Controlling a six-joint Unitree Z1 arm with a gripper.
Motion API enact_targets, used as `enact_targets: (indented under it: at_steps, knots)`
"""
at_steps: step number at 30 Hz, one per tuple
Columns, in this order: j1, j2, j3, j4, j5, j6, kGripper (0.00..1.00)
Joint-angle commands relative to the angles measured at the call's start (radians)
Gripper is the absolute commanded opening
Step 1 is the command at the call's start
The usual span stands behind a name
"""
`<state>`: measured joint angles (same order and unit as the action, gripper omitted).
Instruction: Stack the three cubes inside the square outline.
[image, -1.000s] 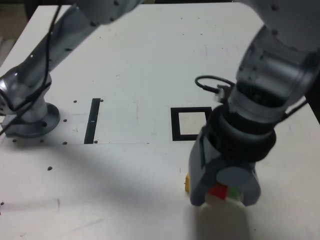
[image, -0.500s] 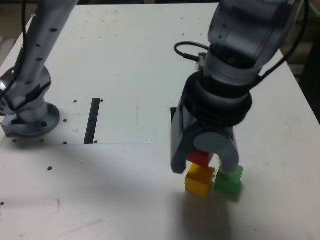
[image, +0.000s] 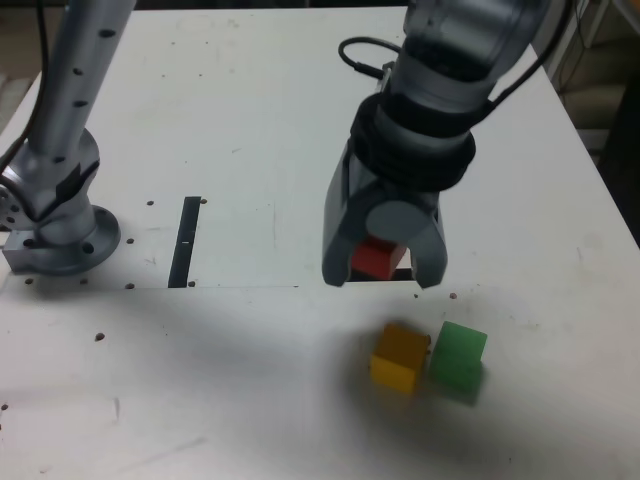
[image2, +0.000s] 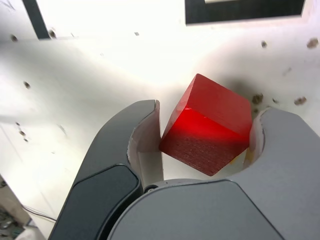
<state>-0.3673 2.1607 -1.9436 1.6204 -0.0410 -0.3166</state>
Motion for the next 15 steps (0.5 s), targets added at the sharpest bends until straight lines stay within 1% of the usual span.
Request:
enact_targets:
  at_steps: [1,8,15]
  knots:
    - [0.008,-0.018,0.012,0.010,0.004,0.012,0.49]
    - [0.045,-0.047,0.079,-0.003,0.007,0.030,0.49]
    - [0.114,-0.050,0.133,-0.031,-0.009,0.009,0.50]
